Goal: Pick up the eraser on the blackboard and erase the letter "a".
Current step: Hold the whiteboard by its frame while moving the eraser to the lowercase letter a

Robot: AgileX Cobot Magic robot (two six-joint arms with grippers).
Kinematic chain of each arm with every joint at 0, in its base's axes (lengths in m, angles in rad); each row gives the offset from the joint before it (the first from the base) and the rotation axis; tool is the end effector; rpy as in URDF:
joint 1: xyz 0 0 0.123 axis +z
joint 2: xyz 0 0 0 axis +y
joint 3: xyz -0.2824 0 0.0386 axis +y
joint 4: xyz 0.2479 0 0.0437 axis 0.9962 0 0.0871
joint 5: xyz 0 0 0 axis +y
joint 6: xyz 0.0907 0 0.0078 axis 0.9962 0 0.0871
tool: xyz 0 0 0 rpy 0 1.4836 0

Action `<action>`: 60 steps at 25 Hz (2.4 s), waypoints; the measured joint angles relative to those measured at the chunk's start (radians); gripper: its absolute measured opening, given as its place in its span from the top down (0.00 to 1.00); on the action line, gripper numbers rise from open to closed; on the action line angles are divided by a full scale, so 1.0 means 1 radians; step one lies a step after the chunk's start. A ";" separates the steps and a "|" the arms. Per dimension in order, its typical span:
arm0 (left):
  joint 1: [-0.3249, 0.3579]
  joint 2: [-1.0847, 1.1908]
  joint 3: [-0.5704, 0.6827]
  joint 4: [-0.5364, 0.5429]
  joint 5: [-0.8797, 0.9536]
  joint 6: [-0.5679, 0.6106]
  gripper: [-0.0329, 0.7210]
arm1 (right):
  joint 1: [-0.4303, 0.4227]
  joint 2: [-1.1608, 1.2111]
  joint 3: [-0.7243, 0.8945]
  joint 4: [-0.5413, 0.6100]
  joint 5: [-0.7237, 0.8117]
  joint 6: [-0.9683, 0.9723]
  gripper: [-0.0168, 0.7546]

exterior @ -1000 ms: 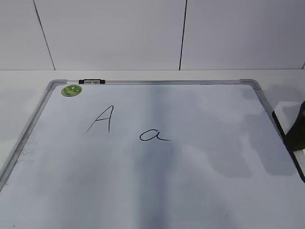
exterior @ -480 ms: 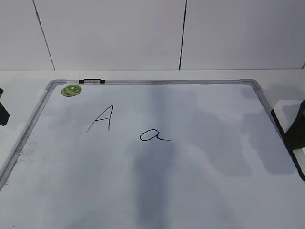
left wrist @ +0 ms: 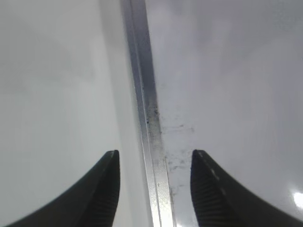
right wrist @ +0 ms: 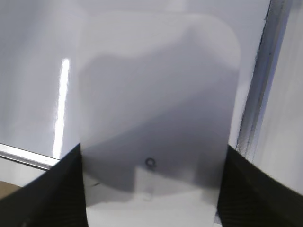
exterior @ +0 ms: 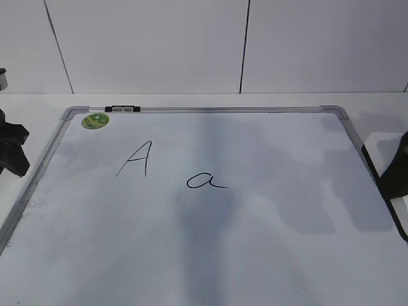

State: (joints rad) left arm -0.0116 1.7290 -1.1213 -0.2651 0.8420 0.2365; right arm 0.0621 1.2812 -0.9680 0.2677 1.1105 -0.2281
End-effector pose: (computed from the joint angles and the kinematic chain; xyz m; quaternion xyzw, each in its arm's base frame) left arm 0.3307 -0.0217 0.2031 0.0453 0.9878 -0.0950 0.1144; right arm 0.2255 0.0357 0.2841 -0.0979 0.9804 0.1156 0.1259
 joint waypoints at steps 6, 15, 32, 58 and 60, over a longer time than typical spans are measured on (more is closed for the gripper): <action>0.000 0.086 -0.028 0.002 0.015 0.002 0.53 | 0.000 0.000 0.000 0.002 -0.006 0.000 0.24; 0.000 0.159 -0.043 0.002 0.028 0.004 0.58 | 0.000 0.000 0.000 0.004 -0.008 0.000 0.24; 0.000 0.192 -0.057 0.000 0.030 0.005 0.66 | 0.000 0.000 0.000 0.005 -0.011 -0.002 0.24; 0.002 0.192 -0.061 -0.006 0.037 0.000 0.89 | 0.104 0.122 -0.063 0.012 0.006 -0.013 0.24; 0.002 0.192 -0.061 -0.006 0.037 0.000 0.89 | 0.147 0.169 -0.106 0.009 0.008 -0.001 0.24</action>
State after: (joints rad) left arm -0.0097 1.9206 -1.1822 -0.2712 0.8786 0.2361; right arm 0.2087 1.4502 -1.0745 0.2771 1.1185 -0.2292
